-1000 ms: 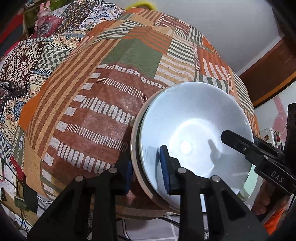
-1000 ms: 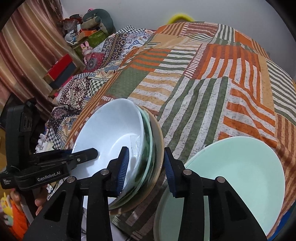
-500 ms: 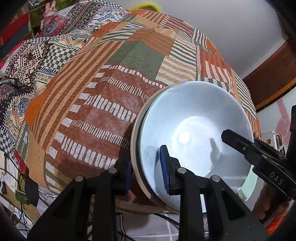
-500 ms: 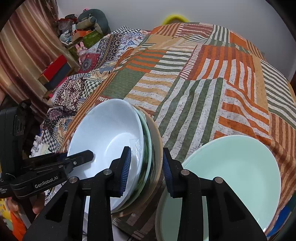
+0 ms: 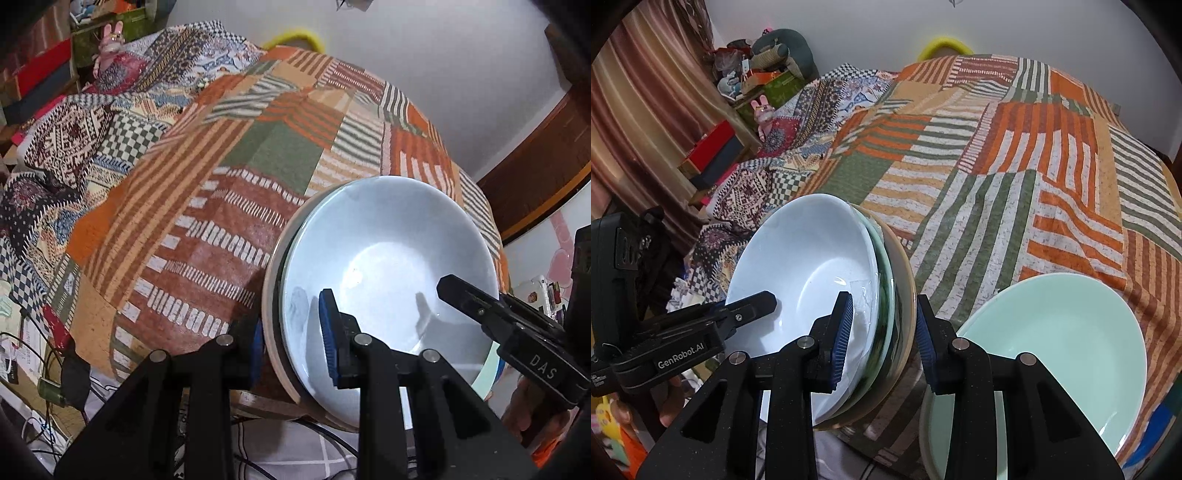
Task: Organize plates and bowls
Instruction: 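Lift the nested bowls and carry them over the mint green plate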
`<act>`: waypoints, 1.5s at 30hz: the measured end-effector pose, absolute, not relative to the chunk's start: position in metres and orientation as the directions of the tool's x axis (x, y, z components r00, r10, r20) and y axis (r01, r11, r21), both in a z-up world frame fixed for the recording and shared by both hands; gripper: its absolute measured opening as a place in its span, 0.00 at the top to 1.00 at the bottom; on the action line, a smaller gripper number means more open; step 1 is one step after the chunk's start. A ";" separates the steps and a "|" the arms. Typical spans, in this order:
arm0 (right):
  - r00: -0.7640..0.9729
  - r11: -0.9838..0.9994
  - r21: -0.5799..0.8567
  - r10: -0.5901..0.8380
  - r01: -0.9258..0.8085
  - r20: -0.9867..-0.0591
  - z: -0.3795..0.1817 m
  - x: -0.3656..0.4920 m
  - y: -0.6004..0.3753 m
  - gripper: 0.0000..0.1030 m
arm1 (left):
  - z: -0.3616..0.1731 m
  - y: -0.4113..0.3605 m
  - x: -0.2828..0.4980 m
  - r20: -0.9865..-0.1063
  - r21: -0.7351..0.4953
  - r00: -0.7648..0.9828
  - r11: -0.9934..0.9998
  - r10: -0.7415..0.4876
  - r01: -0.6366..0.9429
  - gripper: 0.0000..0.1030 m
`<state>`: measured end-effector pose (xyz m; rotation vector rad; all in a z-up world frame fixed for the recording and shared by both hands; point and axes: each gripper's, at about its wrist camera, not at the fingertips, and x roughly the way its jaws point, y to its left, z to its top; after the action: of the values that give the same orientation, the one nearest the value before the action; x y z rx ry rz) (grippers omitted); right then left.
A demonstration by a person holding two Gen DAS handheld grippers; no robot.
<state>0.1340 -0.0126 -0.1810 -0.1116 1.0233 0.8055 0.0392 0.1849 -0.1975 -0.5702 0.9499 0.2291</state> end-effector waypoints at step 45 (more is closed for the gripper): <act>0.459 0.801 0.339 0.570 -0.493 -0.681 -0.131 0.126 -0.132 0.70 | -0.131 0.076 0.067 -0.758 -0.315 0.640 0.929 -0.124 -0.194 0.74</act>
<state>0.1260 -0.1317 -0.1310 0.0977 0.8755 0.6559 0.0668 0.0760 -0.1312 -0.3896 0.8808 0.0409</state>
